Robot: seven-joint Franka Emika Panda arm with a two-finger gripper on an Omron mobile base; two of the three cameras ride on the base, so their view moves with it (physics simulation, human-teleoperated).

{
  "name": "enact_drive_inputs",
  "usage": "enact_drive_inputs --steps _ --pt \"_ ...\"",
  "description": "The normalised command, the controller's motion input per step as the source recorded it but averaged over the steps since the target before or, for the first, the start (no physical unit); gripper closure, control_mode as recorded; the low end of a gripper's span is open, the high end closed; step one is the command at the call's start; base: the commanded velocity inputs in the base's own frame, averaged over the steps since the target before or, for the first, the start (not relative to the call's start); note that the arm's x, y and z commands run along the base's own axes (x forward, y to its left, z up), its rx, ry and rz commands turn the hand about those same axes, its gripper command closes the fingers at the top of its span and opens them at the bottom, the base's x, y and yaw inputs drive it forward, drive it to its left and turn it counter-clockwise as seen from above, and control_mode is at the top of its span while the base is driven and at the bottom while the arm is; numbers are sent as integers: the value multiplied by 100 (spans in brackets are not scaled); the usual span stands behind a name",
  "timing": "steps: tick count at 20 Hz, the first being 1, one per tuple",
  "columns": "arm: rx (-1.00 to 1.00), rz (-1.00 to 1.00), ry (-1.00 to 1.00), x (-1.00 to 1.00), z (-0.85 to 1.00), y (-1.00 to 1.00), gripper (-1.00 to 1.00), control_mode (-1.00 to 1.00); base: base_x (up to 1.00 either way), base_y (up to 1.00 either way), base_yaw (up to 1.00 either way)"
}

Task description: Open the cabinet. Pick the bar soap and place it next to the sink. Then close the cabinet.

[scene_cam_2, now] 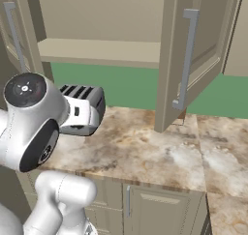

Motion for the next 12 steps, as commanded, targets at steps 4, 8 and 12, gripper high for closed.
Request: enact_drive_inputs --steps 4,8,12 --pt "0 -14 1 -49 -29 0 100 -100 0 0 0" --pt "0 -9 0 -45 -21 0 100 -100 0 0 0" --pt "0 -5 0 -34 -10 0 100 -100 0 0 0"
